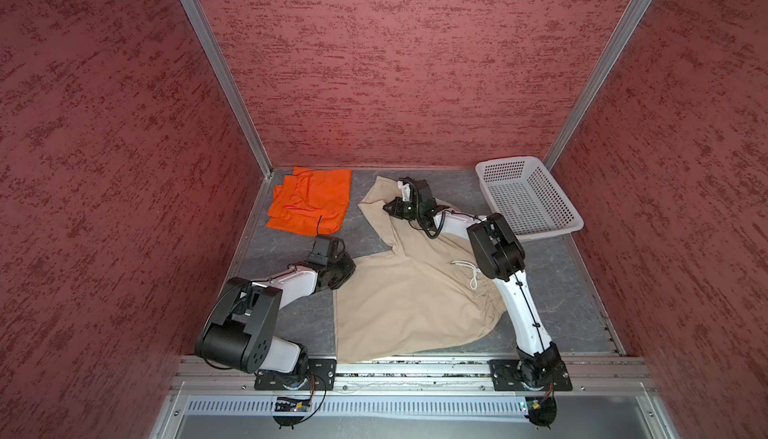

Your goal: Fold and stack the shorts

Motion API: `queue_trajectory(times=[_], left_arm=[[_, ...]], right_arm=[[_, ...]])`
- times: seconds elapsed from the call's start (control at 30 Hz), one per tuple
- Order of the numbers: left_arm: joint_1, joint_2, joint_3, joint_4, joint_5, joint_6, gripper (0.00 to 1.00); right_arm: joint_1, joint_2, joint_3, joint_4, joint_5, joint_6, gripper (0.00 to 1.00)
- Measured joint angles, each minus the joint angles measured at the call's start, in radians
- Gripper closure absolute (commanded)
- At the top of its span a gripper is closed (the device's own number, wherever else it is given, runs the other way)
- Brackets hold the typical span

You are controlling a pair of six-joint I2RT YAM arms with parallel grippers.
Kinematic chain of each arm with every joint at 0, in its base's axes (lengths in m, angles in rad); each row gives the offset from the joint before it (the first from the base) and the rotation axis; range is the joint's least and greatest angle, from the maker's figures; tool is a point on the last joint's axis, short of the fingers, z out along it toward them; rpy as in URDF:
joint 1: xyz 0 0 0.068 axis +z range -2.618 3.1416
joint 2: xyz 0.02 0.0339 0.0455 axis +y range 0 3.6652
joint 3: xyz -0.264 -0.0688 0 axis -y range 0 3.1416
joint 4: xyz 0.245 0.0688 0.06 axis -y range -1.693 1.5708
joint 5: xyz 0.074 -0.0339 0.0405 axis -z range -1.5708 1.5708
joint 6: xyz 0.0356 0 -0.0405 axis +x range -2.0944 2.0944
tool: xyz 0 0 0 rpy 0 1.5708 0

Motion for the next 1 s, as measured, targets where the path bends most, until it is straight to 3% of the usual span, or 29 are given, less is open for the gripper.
queue_trajectory(times=[0.3, 0.4, 0.47, 0.67, 0.87, 1.0], left_arm=[[0.021, -0.100, 0.014, -0.071, -0.011, 0.016, 1.00], [0.027, -0.162, 0.026, -0.101, -0.019, 0.027, 1.00], [0.032, -0.206, 0.031, -0.119, -0.021, 0.032, 1.00], [0.039, -0.311, 0.058, -0.171, -0.024, 0.042, 0.99], [0.037, -0.288, 0.144, -0.171, -0.025, 0.082, 0.98], [0.017, -0.148, 0.233, -0.136, -0.013, 0.106, 0.97]], right_arm=[[0.086, -0.054, -0.030, 0.030, -0.009, -0.007, 0.98], [0.121, -0.054, -0.030, 0.049, -0.031, 0.006, 0.87], [0.146, -0.053, -0.029, 0.058, -0.055, 0.018, 0.70], [0.188, -0.087, -0.089, 0.096, -0.088, 0.031, 0.62], [0.125, -0.311, -0.341, 0.105, -0.068, 0.028, 0.63], [0.029, -0.459, -0.458, 0.089, -0.013, 0.012, 0.65]])
